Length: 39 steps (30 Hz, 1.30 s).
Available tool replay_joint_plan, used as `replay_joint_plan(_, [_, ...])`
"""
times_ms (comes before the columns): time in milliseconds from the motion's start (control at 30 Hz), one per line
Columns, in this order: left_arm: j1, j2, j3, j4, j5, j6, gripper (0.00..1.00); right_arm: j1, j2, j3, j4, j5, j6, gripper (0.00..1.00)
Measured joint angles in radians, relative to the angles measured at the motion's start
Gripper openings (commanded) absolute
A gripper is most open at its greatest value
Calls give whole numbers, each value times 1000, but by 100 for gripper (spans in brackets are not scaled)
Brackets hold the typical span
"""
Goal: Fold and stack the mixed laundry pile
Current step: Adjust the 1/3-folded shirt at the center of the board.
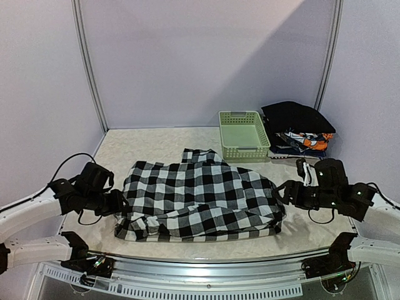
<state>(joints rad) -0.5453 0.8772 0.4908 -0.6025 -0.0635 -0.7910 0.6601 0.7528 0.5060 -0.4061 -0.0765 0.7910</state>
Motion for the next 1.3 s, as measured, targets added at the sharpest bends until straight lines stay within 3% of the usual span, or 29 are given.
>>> replay_joint_plan(133, [-62, 80, 10, 5, 3, 18, 51, 0, 92, 60, 3, 16, -52, 78])
replay_joint_plan(433, [-229, 124, 56, -63, -23, -23, 52, 0, 251, 133, 51, 19, -124, 79])
replay_joint_plan(667, [-262, 147, 20, -59, -23, -71, 52, 0, 348, 152, 78, 14, -143, 79])
replay_joint_plan(1033, [-275, 201, -19, 29, 0, -108, 48, 0, 355, 154, 79, 15, -146, 79])
replay_joint_plan(1300, [-277, 212, -35, 85, -6, -131, 21, 0, 349, 154, 79, 20, -145, 80])
